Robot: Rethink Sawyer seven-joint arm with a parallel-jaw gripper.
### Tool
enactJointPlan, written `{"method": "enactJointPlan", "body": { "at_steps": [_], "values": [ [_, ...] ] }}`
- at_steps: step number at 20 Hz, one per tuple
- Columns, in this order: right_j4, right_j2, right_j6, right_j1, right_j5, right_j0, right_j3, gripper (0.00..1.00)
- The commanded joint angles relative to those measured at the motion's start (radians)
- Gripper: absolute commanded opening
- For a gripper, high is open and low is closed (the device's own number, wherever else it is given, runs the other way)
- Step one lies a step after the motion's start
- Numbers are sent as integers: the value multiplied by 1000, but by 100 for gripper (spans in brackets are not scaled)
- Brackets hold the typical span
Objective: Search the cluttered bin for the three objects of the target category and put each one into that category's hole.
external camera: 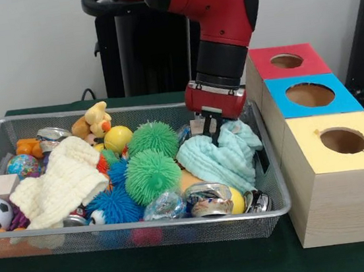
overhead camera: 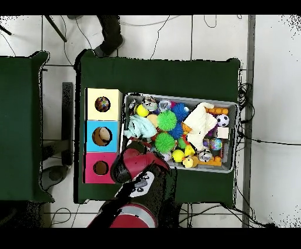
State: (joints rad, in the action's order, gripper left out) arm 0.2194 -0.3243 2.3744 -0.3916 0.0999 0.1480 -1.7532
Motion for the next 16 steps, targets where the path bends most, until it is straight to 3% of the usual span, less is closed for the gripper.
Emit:
{"method": "enactJointPlan", "body": {
  "at_steps": [1,5,7,11,16],
  "values": [
    [-31,45,107,-17,3,-40,5,0],
    [35,169,-73,-267,-276,-196,0,0],
    [29,242,-179,-348,-426,-270,27,0],
    [24,357,-324,-405,-633,-365,101,0],
    [20,464,-432,-432,-875,-446,194,0]
  ]
}}
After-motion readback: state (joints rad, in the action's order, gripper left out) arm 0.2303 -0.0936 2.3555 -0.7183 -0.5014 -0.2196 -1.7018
